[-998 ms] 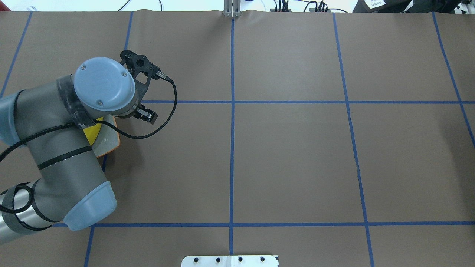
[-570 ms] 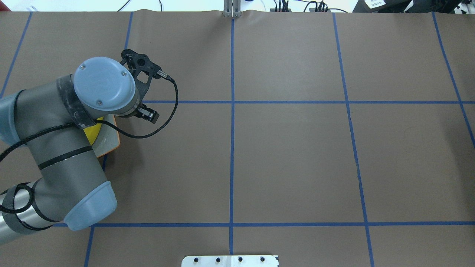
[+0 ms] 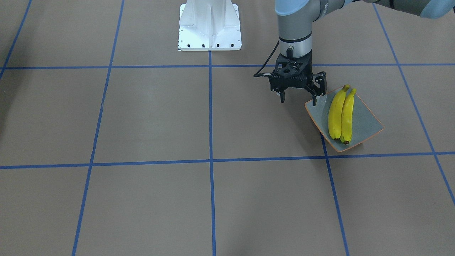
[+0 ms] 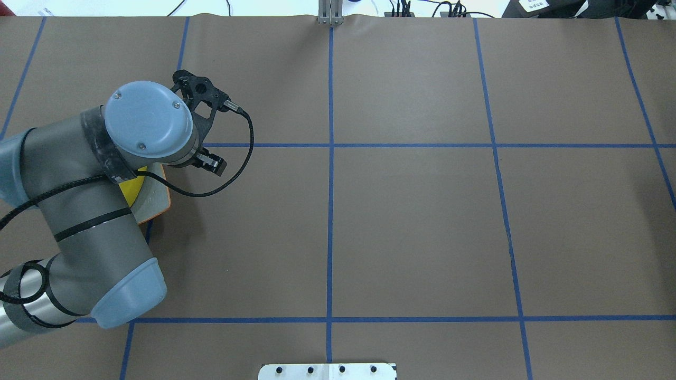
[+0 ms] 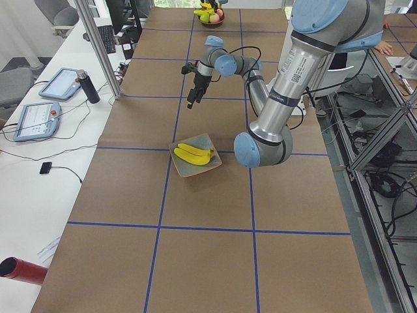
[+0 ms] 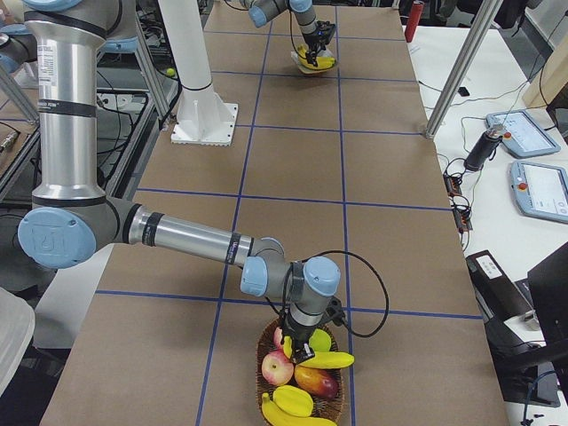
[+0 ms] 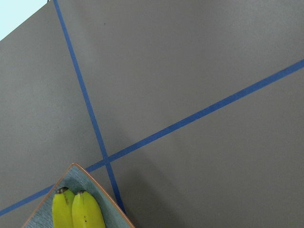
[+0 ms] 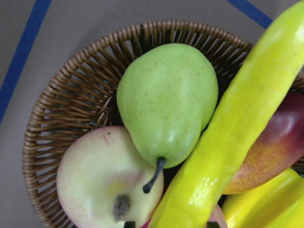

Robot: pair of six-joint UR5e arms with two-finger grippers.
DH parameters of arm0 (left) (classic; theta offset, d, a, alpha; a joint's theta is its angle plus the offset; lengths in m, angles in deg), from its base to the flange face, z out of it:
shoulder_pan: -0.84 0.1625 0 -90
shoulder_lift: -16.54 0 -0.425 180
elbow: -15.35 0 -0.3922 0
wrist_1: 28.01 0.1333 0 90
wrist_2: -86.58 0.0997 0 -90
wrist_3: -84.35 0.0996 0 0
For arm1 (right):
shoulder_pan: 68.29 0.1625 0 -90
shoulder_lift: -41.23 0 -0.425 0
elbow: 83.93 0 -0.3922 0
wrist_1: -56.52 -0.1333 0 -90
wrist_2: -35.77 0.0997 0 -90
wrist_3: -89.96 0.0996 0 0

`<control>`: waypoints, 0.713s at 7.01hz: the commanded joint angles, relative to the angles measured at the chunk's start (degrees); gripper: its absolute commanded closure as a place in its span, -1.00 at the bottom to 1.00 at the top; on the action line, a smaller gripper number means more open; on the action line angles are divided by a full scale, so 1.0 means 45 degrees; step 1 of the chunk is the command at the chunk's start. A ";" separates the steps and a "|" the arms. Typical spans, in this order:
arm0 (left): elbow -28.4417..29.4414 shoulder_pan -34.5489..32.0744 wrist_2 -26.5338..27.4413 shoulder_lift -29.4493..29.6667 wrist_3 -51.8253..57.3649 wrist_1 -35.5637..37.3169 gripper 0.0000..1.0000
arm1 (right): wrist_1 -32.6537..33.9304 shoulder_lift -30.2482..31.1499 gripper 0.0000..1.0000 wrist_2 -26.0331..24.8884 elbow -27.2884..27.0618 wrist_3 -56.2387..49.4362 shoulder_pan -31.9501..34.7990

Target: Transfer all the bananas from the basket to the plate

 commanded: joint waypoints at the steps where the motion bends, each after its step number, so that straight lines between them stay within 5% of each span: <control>1: 0.0002 0.0000 -0.0020 0.0031 -0.0022 0.0018 -1.00 | -0.0012 0.0020 0.29 -0.0048 0.0021 -0.0112 0.0022; 3: 0.0002 0.0000 0.0000 0.0011 -0.0022 -0.0001 -1.00 | -0.0032 0.0001 0.91 -0.0048 0.0001 -0.0112 0.0061; 5: 0.0060 0.0000 0.0000 -0.0008 -0.0022 -0.0021 -1.00 | -0.0051 0.0001 1.00 -0.0184 -0.0018 -0.0112 0.0235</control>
